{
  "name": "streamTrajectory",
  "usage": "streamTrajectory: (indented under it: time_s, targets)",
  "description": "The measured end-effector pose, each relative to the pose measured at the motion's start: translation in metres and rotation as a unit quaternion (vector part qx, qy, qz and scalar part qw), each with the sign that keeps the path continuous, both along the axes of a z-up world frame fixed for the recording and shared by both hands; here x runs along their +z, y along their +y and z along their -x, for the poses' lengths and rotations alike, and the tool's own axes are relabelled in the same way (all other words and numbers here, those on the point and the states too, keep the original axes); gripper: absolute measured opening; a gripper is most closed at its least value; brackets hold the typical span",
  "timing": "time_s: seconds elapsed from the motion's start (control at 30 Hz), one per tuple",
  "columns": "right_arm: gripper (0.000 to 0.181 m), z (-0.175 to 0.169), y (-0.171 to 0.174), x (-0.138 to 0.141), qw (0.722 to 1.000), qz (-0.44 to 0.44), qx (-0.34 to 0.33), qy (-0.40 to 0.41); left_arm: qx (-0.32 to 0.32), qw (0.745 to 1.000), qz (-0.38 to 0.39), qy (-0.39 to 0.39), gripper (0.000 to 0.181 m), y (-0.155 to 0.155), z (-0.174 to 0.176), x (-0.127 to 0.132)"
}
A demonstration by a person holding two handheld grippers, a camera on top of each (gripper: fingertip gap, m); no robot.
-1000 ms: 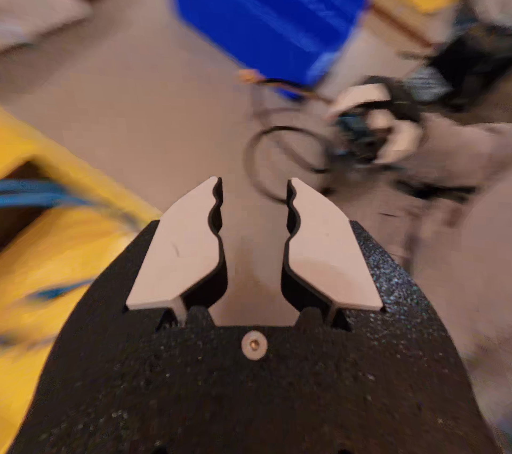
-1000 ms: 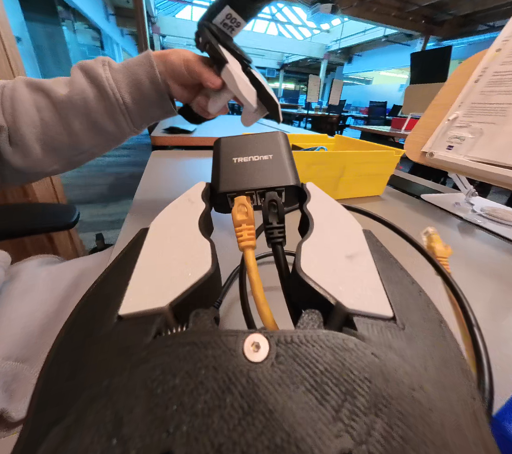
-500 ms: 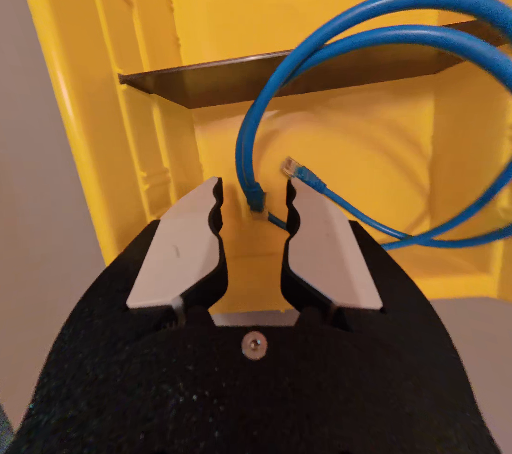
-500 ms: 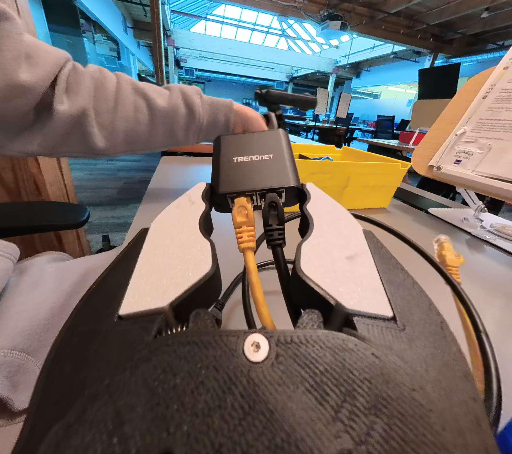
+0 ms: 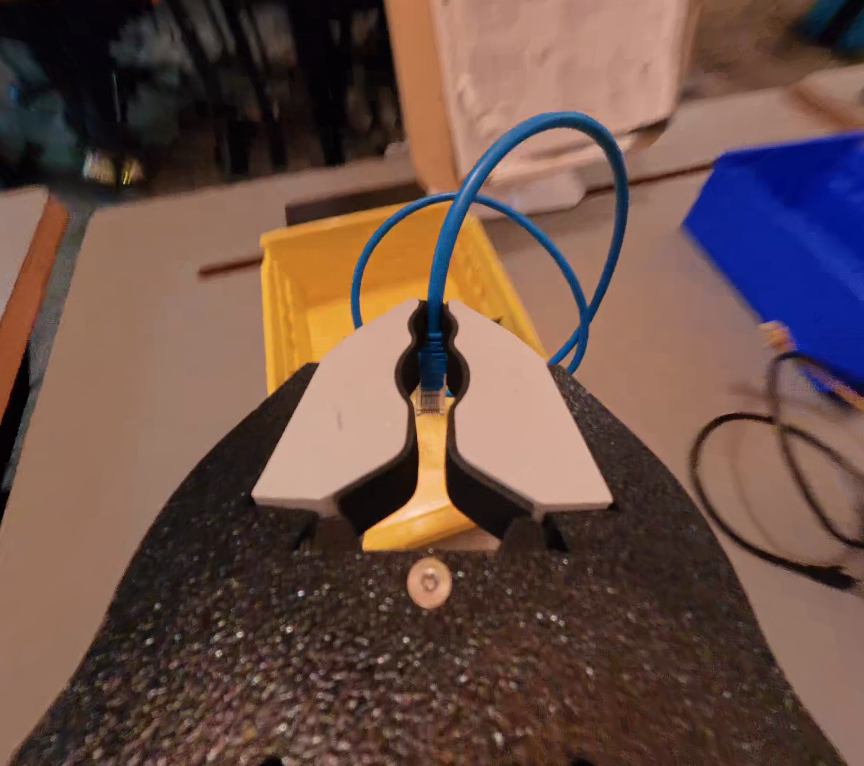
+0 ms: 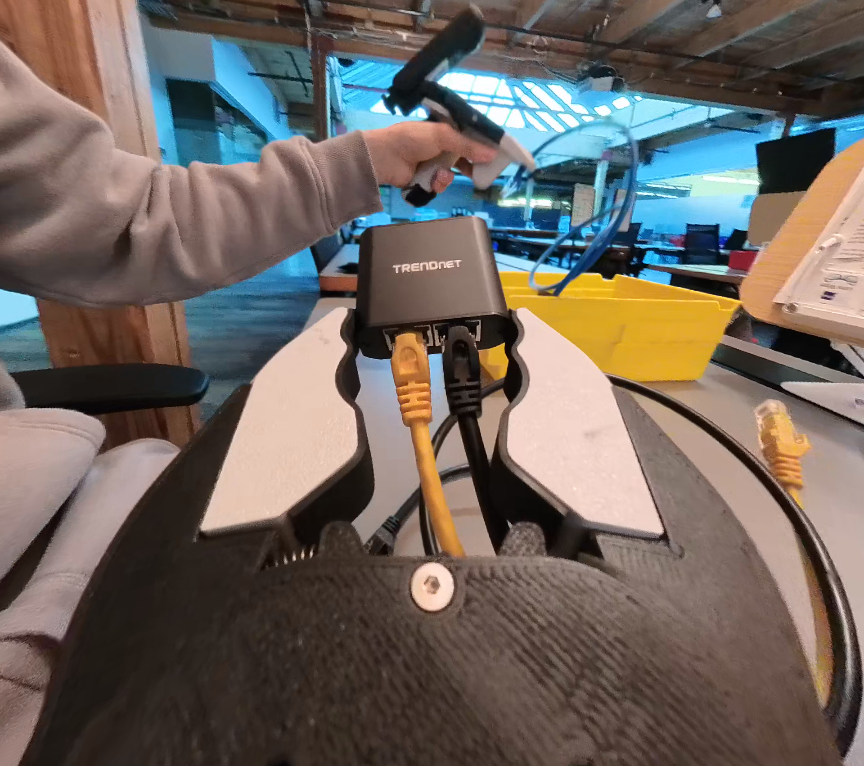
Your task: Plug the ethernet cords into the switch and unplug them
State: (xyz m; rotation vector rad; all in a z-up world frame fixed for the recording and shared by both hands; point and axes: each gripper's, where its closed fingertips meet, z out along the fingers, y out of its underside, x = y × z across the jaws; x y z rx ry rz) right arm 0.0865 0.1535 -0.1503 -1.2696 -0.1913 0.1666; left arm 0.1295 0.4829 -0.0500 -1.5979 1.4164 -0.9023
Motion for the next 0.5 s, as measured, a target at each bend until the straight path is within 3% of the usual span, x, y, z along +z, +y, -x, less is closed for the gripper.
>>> streamTrajectory:
  time_s: [0.03, 0.13, 0.27, 0.37, 0.5]
  targets:
    - [0.061, -0.001, -0.002, 0.001, 1.0, -0.006, 0.002, 0.005, -0.027, 0.998, 0.003, -0.048, 0.005, -0.014, 0.004, 0.021]
    - [0.061, -0.005, -0.005, 0.004, 1.0, -0.017, 0.005, 0.021, -0.11, 0.979, 0.019, -0.171, 0.005, -0.059, 0.021, 0.065]
    - [0.061, -0.005, -0.006, 0.005, 1.0, -0.022, 0.003, 0.018, -0.217, 0.934, 0.111, -0.262, 0.005, -0.117, 0.041, 0.067]
    - [0.061, -0.005, -0.006, 0.005, 1.0, -0.022, -0.001, 0.016, -0.281, 0.893, 0.167, -0.308, 0.005, -0.153, 0.051, 0.033]
    - [0.061, -0.006, -0.007, 0.004, 1.0, -0.02, -0.011, 0.013, -0.298, 0.876, 0.26, -0.278, 0.005, -0.181, 0.046, -0.043]
